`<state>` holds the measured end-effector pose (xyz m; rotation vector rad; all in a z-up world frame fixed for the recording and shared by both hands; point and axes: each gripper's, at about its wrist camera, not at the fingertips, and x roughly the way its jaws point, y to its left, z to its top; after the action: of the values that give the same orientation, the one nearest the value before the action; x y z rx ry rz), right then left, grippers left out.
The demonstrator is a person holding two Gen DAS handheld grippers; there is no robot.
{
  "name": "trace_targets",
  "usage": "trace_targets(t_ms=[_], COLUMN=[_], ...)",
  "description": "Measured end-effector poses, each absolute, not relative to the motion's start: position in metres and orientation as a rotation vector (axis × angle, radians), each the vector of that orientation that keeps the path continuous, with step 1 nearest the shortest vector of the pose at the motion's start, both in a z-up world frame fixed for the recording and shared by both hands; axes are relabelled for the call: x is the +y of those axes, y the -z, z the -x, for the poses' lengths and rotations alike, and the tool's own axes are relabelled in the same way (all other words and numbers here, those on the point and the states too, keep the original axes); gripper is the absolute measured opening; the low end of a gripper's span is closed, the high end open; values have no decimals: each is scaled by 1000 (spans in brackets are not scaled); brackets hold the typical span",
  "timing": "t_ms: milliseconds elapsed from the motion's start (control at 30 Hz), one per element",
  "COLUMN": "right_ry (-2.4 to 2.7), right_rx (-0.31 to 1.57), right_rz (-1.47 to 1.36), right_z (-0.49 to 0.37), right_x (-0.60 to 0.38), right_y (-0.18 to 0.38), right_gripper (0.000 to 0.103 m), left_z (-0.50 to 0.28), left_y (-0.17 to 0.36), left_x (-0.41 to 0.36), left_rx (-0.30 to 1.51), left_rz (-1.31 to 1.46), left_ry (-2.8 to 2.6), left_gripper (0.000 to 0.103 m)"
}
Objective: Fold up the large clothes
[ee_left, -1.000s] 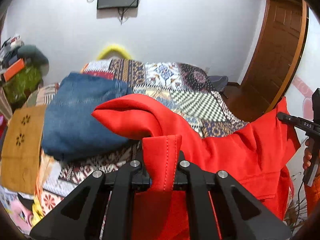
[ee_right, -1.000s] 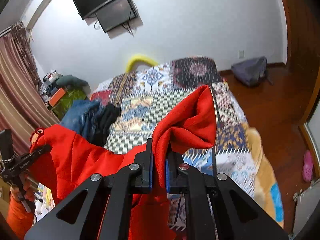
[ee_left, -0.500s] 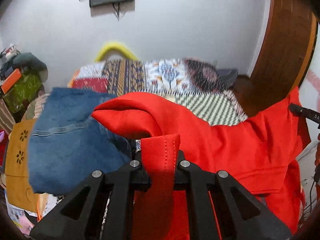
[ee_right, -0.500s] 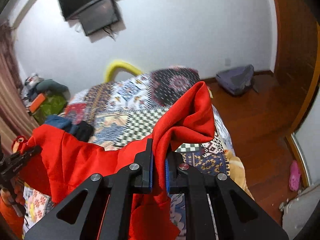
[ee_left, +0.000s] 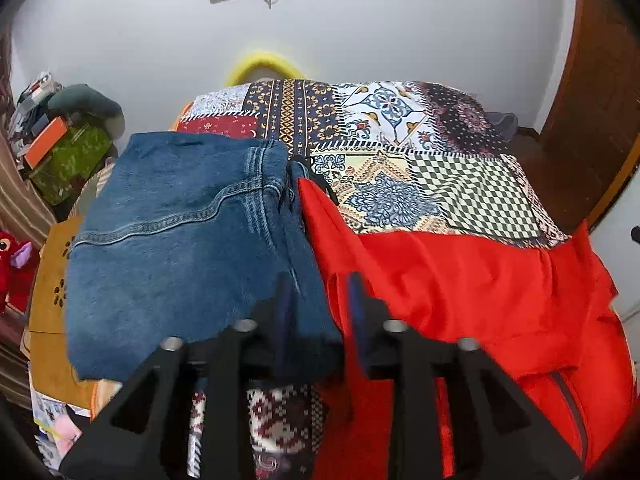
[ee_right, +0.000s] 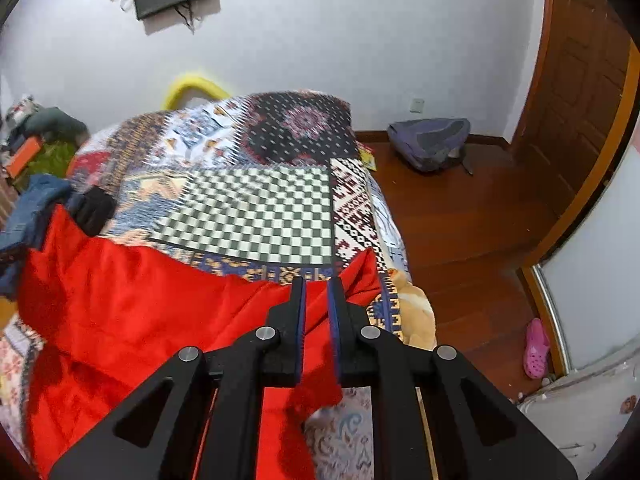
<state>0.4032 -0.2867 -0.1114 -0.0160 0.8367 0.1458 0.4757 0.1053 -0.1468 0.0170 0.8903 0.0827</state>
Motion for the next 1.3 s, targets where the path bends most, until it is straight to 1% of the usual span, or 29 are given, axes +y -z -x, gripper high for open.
trace_targets(t_ms=[67, 133, 167, 200, 233, 267, 300, 333, 367, 400, 433, 633, 867, 1000, 1067, 1300], right_ry=[-178, -203, -216, -223, -229, -230, -226, -220, -218, -223, -238, -253, -255, -246, -231, -198], right_rx=[815, 793, 782, 774, 763, 752, 734, 710, 689, 671, 667, 693, 741, 802, 863, 993], right_rz=[10, 11, 18, 27, 39, 50, 61, 71, 76, 78, 76, 79, 92, 68, 66, -16], right_z=[-389, -375, -365, -360, -351, -344, -335, -325, -318, -309, -302, -272, -238, -227, -227, -218], right_x=[-285, -280, -278, -274, -271, -268, -266, -264, -263, -262, -261, -259, -268, -276, -281, -298], right_y=[101, 92, 86, 83, 78, 76, 73, 69, 67, 64, 62, 67, 90, 111, 126, 169], right_gripper=[11, 12, 14, 16, 26, 45, 55, 72, 80, 81, 81, 81, 81, 81, 81, 81], left_z=[-462, -448, -442, -435, -427, -420, -414, -404, -397, -392, -386, -352, -316, -297, -289, -265], left_y=[139, 131, 129, 126, 123, 121, 119, 116, 114, 113, 113, 116, 131, 149, 157, 210], left_x=[101, 94, 92, 91, 90, 90, 90, 89, 90, 91, 93, 101, 124, 140, 147, 175], left_rx=[863, 842, 840, 841, 842, 840, 836, 831, 833, 842, 852, 879, 942, 996, 1015, 1143], left_rz=[-40, -82, -89, -89, -83, -79, -79, -79, -75, -65, -54, -16, 74, 100, 119, 248], left_ry=[-86, -82, -76, -67, -55, -50, -49, -50, -50, -49, -46, -36, -11, 9, 16, -8], left_gripper=[51, 52, 54, 58, 61, 66, 69, 71, 75, 81, 83, 83, 83, 83, 83, 83])
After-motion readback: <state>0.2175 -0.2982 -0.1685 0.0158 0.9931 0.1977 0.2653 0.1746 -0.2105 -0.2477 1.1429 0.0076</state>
